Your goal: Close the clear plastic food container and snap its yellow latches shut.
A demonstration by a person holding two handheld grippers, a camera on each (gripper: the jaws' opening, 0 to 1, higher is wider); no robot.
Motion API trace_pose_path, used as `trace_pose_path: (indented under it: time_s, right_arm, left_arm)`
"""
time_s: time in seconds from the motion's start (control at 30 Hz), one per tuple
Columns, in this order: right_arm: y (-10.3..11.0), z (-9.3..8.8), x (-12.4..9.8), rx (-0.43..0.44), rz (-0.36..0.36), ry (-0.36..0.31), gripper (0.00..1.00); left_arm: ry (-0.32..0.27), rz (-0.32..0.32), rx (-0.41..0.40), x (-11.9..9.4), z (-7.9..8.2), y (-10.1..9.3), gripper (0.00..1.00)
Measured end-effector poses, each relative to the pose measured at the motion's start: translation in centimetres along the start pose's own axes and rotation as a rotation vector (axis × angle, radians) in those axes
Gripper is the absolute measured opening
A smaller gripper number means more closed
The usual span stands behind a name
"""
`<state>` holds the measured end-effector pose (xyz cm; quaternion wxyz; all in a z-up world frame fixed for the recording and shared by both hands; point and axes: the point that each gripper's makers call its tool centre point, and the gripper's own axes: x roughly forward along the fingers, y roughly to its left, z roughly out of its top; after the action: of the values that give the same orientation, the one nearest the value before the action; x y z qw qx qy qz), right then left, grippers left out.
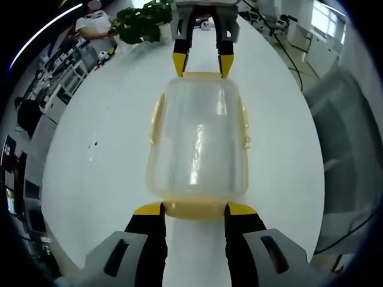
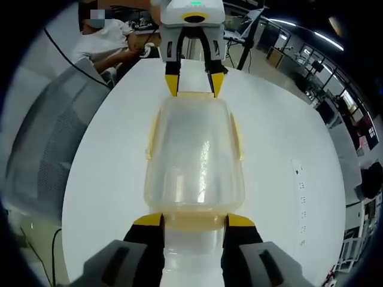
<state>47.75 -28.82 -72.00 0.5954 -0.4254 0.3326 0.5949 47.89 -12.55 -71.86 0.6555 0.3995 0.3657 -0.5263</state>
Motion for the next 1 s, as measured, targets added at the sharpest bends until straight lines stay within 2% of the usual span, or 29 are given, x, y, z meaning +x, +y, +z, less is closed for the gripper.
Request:
trace_pose_path:
  time_s: [0.37,1.0]
  right_arm:
    - [0.1,-2.1,-0.7,0.007,0.005,0.000,0.34]
    - [0.2,-4.9,-1.4,0.025,0.021,-0.009,0.34]
  left_arm:
    - [-0.010,-0.012,-0.004,1.1,2.0,-0.2,0.35]
    - [-0.014,-0.029,-0.002,2.7,4.4,-0.4,0.35]
